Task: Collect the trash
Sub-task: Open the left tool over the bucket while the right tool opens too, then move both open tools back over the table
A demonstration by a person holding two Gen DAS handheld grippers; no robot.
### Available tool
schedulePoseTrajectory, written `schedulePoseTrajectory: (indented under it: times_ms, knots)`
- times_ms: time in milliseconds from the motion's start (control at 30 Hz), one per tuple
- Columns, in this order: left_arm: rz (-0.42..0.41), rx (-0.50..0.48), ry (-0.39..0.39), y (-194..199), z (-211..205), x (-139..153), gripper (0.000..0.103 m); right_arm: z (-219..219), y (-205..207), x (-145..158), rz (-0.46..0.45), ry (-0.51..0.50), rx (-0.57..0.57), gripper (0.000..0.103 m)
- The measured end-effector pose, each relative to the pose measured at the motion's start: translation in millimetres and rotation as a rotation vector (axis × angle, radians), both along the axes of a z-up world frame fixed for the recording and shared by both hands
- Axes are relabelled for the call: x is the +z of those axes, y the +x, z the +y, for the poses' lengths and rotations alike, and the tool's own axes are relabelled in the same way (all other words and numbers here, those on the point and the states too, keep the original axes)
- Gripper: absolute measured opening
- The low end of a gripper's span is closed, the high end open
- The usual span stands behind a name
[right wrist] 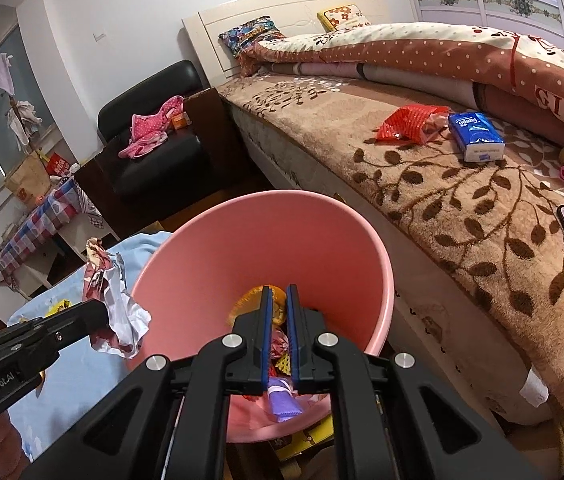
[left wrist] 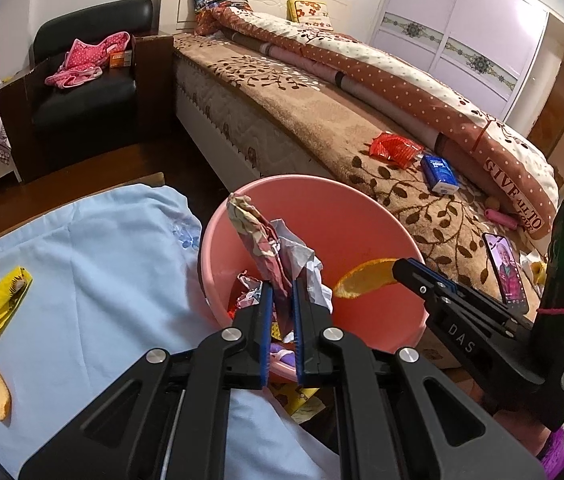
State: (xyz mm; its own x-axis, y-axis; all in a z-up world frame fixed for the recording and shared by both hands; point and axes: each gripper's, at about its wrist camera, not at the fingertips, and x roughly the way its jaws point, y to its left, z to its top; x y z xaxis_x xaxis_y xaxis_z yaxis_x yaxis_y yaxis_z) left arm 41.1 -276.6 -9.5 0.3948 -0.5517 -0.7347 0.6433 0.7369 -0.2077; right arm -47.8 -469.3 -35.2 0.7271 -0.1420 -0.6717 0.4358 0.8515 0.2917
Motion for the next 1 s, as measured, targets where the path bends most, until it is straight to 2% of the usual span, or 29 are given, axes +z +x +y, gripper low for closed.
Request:
schedulePoseTrajectory:
  times_ms: [133, 200, 267, 300, 367, 433, 500, 533, 567, 633, 800, 867, 1000]
  knots:
    - [0.008, -0.005, 0.000, -0.4, -1.8, -0.9, 0.017, -0.9, -0.2, -0.1, 0.001, 0.003, -0.003, 0.007]
    - [0.012, -0.006, 0.002, -0.6, -1.7, -1.2, 0.031, -1.7, -0.4, -0.2, -0.001, 0.005, -0.006, 0.007]
    - [0.014, -0.004, -0.002, -1.1, -0.7, -1.0, 0.037, -2.1, -0.6, -0.6, -0.001, 0.007, -0.007, 0.009]
    - [0.016, -0.005, -0.004, -1.3, -0.6, -0.7, 0.039, -2.0, -0.8, -0.8, 0.000, 0.008, -0.008, 0.009]
    - [0.016, -0.006, -0.007, -1.6, 0.5, 0.3, 0.040, -2.5, -1.3, -0.9, -0.002, 0.012, -0.011, 0.018]
    - [0.016, -0.006, -0.009, -2.2, 1.5, 1.6, 0.040, -2.9, -2.0, -0.5, -0.005, 0.017, -0.013, 0.022]
    - [0.016, -0.005, -0.011, -2.6, 3.7, 3.0, 0.040, -2.7, -2.0, 0.4, -0.005, 0.018, -0.015, 0.023]
    - [0.016, -0.005, -0.013, -3.1, 3.4, 3.8, 0.040, -2.7, -2.1, 0.3, -0.006, 0.018, -0.014, 0.027]
    - [0.016, -0.004, -0.016, -3.6, 4.9, 4.9, 0.041, -2.6, -2.3, 0.6, -0.007, 0.018, -0.017, 0.035]
    - [0.014, -0.003, -0.019, -4.2, 7.0, 6.7, 0.041, -1.1, -3.9, 2.9, -0.015, 0.015, -0.023, 0.041]
    - [0.014, 0.006, -0.040, -7.0, 18.9, 14.4, 0.042, 5.7, -4.7, 10.2, -0.032, 0.012, -0.009, 0.042]
    - [0.011, 0.009, -0.048, -8.6, 22.9, 18.2, 0.043, 9.5, -5.4, 13.7, -0.045, 0.009, -0.004, 0.048]
    - [0.007, 0.014, -0.067, -11.9, 30.3, 24.6, 0.049, 17.1, -6.5, 19.6, -0.058, 0.006, 0.013, 0.049]
